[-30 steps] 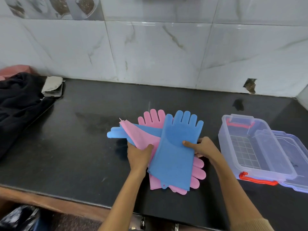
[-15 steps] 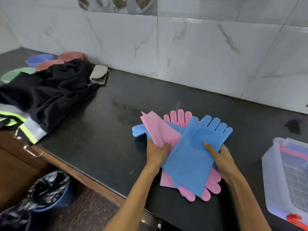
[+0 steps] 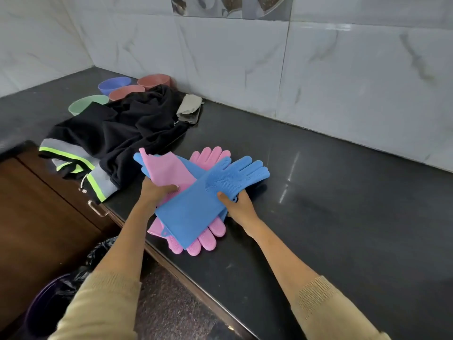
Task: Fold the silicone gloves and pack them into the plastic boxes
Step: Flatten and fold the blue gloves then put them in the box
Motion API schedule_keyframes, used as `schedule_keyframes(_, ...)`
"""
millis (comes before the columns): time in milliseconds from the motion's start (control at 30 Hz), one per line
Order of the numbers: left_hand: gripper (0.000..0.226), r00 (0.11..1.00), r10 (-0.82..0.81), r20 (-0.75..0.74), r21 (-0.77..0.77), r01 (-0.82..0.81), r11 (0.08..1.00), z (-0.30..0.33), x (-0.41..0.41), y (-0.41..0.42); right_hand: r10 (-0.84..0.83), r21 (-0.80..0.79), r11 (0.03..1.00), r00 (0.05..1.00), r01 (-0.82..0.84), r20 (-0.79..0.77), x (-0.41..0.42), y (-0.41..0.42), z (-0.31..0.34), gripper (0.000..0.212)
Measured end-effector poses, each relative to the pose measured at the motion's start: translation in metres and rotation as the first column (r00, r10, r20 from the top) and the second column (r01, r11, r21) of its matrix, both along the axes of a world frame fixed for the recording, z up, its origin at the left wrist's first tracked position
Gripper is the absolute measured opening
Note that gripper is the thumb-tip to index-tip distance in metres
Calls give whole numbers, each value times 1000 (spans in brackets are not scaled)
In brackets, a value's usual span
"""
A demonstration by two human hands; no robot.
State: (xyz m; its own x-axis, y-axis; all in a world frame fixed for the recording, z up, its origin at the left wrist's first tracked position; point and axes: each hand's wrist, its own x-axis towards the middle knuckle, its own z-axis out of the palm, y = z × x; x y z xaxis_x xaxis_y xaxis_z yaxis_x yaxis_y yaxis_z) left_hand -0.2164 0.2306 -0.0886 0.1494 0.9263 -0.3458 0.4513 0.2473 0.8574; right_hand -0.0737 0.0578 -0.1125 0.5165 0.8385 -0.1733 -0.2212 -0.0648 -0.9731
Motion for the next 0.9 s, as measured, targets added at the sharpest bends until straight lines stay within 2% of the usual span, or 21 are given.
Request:
schedule_keyframes(67, 88, 981, 114, -158, 108, -98, 989, 3, 2, -5, -20, -39, 999, 997, 17, -71, 0, 5, 1, 36)
schedule_keyframes(133, 95, 891, 228, -393, 304, -108, 947, 2, 8, -25, -65, -87, 995, 989, 54, -131, 3, 1, 0, 22)
schedule_keyframes(200, 72, 819, 259, -512, 501, 39, 865, 0, 19, -54, -92, -149, 986, 987, 72, -130, 9, -9, -1, 14)
schedule_keyframes(233, 58, 810, 225, -542, 548, 137, 826, -1, 26, -67, -98, -170, 982, 987, 76, -125, 12, -15, 0, 10)
schedule_keyframes(300, 40, 772, 74, -632, 513, 344, 787, -1, 41, -88, -105, -197, 977, 989, 83, -105, 19, -26, 2, 10)
schedule_keyframes(400, 35, 678, -109, -726, 377, 526, 762, 4, 58, -101, -124, -237, 967, 987, 97, -98, 32, -41, 9, 17)
schedule_keyframes(533, 30, 670, -198, -715, 324, 569, 756, 11, 74, -111, -115, -294, 952, 988, 80, -102, 49, -66, 14, 24)
schedule_keyframes(633, 35, 594, -202, -778, 293, 628, 721, 13, 86, -130, -137, -347, 933, 986, 97, -92, 66, -99, 14, 29)
schedule_keyframes(733, 31, 524, -321, -789, 218, 727, 651, 10, 104, -167, -237, -375, 908, 967, 187, -92, 89, -145, 14, 35)
schedule_keyframes(800, 30, 513, -416, -751, 175, 761, 624, 6, 114, -199, -305, -398, 883, 949, 251, -78, 100, -182, 15, 33)
schedule_keyframes(900, 26, 548, -551, -629, 148, 780, 608, 3, 128, -246, -414, -438, 824, 910, 360, -31, 110, -238, 16, 21)
